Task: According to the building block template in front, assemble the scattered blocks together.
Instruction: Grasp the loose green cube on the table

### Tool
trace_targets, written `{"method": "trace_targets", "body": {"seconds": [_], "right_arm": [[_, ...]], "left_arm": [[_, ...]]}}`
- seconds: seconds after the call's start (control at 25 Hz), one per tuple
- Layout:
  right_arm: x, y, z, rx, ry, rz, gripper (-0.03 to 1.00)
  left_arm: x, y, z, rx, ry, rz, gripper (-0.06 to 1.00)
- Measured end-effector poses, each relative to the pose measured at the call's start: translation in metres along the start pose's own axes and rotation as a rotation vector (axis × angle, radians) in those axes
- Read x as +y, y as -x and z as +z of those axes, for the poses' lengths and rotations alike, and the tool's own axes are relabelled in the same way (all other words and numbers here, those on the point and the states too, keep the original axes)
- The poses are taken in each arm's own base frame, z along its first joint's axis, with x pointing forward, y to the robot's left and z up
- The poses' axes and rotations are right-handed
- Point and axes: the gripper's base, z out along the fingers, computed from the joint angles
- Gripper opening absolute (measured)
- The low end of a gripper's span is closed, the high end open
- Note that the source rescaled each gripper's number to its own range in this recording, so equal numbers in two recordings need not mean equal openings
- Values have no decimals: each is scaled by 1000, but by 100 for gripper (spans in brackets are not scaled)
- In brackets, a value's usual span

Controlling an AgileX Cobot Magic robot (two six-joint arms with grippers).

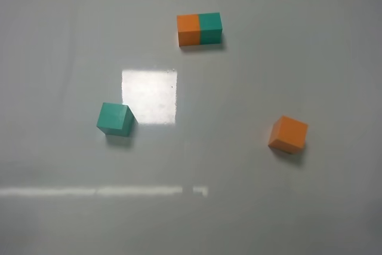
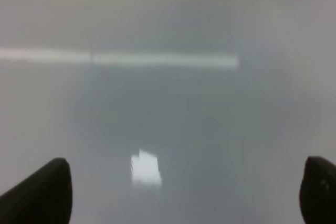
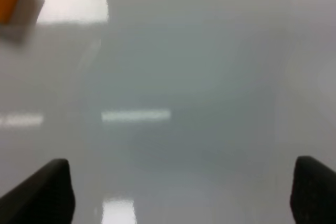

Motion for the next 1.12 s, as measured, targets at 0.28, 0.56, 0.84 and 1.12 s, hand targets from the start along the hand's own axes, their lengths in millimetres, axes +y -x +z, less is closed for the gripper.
{"method": "trace_targets", "body": {"seconds": [0.28, 0.56, 0.84, 1.12], "right_arm": [[0, 0, 0, 0, 0, 1, 96], [0, 0, 0, 0, 0, 1, 95], [-1, 25, -3, -67, -6, -24, 92], [1, 111, 32, 23, 30, -338, 92]], "left_arm": [[0, -4, 0, -6, -1, -10, 85], [0, -4, 0, -7, -1, -10, 65], [0, -4, 0, -7, -1, -12, 42], [0, -4, 0, -7, -1, -12, 9]]}}
